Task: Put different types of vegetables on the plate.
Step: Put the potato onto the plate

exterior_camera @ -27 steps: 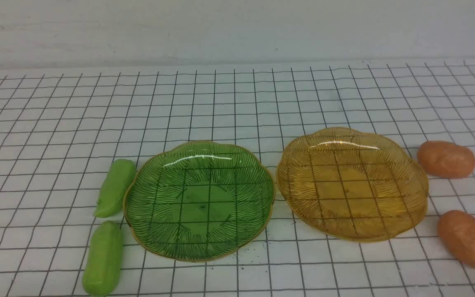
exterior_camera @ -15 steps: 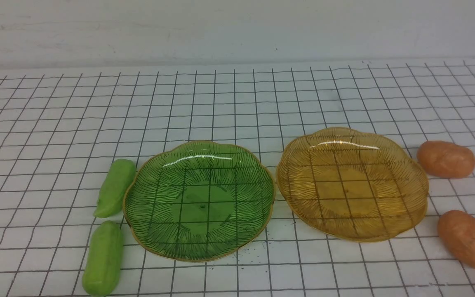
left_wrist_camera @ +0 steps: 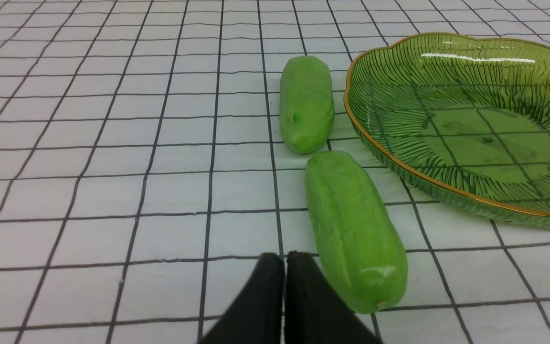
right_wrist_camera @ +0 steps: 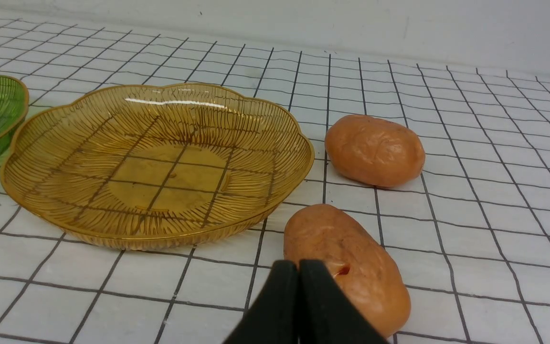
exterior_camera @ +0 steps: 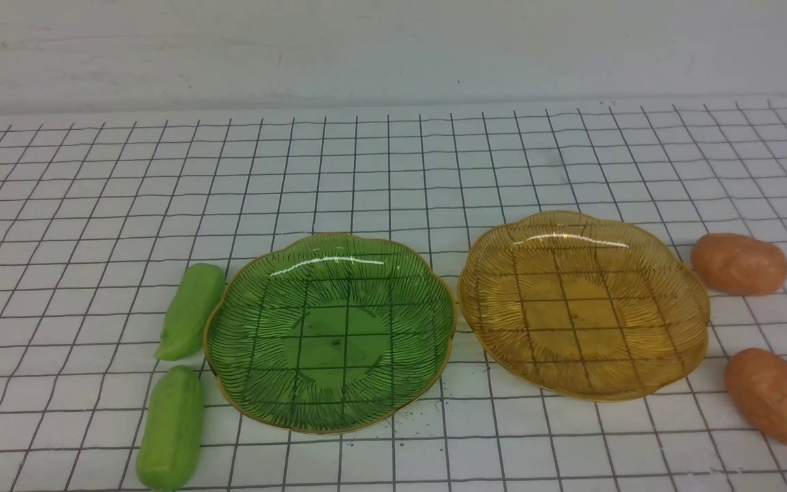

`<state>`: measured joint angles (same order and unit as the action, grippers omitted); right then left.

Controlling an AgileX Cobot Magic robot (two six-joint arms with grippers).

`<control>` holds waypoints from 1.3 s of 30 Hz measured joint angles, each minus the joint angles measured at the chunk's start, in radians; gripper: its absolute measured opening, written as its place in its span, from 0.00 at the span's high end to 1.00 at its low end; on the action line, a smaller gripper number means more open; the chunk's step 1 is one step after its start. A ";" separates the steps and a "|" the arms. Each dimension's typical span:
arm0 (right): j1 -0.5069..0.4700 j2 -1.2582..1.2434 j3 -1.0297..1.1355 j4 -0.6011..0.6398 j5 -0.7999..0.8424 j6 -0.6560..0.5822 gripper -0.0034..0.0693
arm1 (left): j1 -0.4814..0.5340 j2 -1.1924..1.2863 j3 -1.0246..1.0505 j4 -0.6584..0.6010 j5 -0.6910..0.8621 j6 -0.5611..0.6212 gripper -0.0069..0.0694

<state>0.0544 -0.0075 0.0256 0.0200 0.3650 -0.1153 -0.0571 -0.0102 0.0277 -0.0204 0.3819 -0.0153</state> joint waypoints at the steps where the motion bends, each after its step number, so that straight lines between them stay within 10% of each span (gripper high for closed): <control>1: 0.000 0.000 0.000 0.000 0.000 0.000 0.97 | 0.000 0.000 0.000 0.000 0.000 0.000 0.92; 36: 0.000 0.000 0.000 0.000 -0.002 0.000 0.97 | 0.000 0.000 0.000 0.013 -0.007 -0.001 0.92; 39: 0.000 0.000 0.002 0.073 -0.025 0.044 0.97 | 0.000 0.000 0.001 -0.149 -0.048 -0.144 0.92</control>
<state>0.0544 -0.0075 0.0277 0.0931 0.3403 -0.0710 -0.0571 -0.0102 0.0283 -0.1693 0.3342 -0.1595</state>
